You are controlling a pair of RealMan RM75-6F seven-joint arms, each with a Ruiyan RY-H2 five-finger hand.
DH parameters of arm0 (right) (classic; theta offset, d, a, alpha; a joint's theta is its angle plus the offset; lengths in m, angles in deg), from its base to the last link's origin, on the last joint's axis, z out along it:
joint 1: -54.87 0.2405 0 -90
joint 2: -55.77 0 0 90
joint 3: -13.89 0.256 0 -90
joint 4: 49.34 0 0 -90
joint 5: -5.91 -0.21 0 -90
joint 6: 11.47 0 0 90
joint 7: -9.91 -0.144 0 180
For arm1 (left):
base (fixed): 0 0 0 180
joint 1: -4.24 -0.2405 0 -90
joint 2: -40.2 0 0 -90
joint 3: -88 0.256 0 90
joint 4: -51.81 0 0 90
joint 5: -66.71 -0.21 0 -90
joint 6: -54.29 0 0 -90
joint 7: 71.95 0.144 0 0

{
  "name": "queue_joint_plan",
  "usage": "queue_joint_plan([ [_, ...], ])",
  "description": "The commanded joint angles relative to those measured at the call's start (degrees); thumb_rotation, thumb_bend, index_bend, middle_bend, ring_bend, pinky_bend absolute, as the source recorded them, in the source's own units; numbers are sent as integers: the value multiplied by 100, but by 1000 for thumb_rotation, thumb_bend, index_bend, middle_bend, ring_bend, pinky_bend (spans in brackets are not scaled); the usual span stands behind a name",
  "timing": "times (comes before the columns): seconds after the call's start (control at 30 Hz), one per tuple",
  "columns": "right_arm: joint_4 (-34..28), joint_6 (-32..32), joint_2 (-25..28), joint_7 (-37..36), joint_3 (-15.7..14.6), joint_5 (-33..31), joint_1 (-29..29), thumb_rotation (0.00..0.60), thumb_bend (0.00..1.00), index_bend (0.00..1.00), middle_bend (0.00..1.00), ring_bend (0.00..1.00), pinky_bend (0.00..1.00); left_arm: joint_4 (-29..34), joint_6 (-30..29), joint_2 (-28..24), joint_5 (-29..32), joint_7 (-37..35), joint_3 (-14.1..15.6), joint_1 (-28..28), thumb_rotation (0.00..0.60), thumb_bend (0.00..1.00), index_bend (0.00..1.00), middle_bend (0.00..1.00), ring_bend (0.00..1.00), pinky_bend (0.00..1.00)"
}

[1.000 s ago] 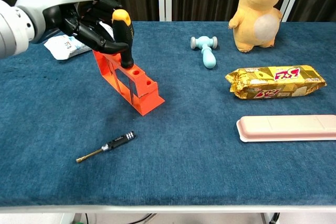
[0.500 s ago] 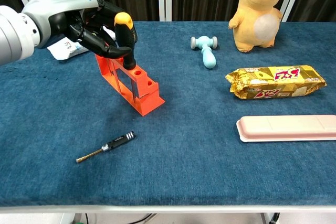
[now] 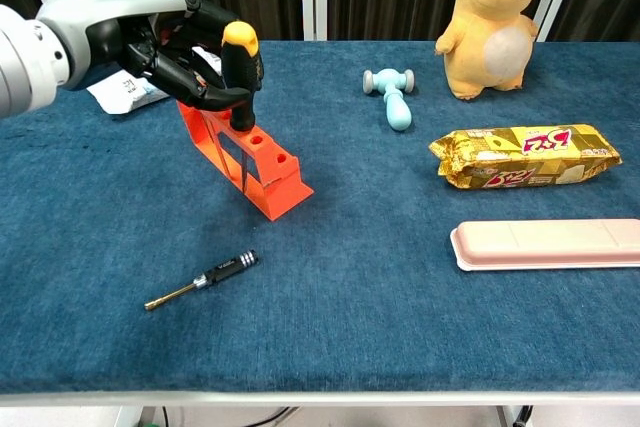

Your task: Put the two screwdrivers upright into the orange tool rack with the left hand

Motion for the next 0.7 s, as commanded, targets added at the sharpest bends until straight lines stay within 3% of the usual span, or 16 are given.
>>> queue_joint_plan([
  [0.03, -3, 27, 9, 2, -13, 5, 6, 600, 357, 0, 0, 0, 0, 12, 40, -26, 5, -4, 14, 5, 600, 340, 427, 350, 177, 267],
  [0.7, -29, -58, 32, -39, -33, 80, -18, 600, 357, 0, 0, 0, 0, 385, -186, -240, -284, 6, 48, -124, 600, 340, 345, 310, 161, 266],
])
